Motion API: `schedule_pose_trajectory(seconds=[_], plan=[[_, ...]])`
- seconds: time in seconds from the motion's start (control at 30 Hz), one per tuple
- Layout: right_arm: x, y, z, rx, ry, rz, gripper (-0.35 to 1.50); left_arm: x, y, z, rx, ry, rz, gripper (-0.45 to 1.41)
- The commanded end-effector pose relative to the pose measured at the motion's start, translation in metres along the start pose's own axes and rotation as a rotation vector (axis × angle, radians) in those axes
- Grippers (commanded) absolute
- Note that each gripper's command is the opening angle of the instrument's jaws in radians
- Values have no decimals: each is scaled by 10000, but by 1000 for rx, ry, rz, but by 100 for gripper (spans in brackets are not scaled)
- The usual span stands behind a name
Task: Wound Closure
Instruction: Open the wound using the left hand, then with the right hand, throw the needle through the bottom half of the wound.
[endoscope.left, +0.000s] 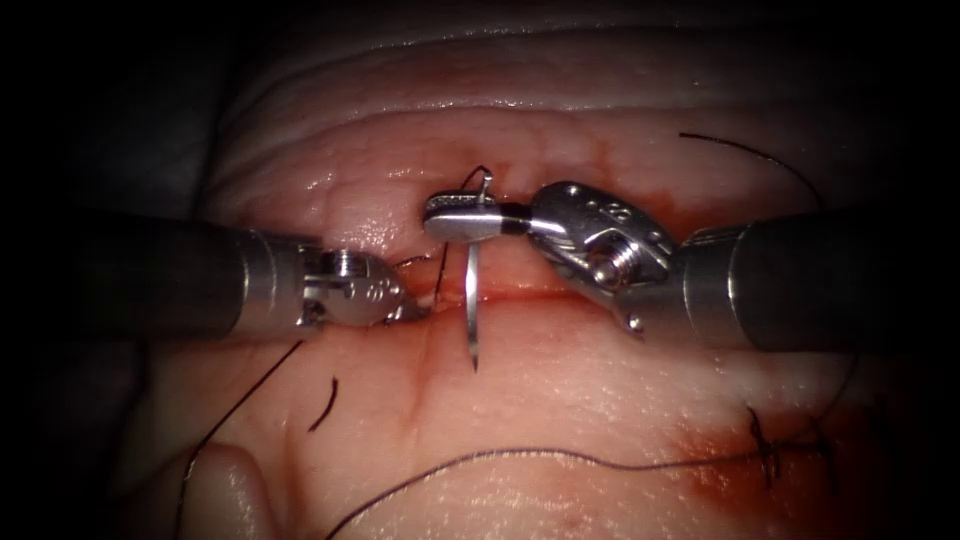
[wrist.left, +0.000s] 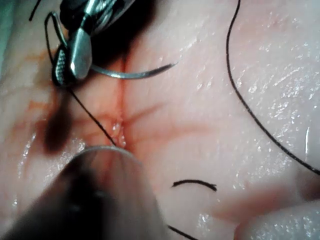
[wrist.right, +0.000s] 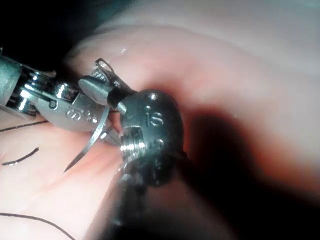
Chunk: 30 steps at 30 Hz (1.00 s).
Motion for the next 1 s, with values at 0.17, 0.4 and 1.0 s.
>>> schedule_pose_trajectory(seconds=[0.17, 0.4, 1.0], plan=[[-22, 22, 9, -22, 17, -111, -35, 4, -1, -3, -7, 8, -11, 10], [-33, 25, 13, -40, 59, -252, -35, 3, -1, -4, -11, 12, -33, 36], [-76, 14, 25, -68, 65, -617, -35, 4, 4, -6, -8, 20, -44, 34]])
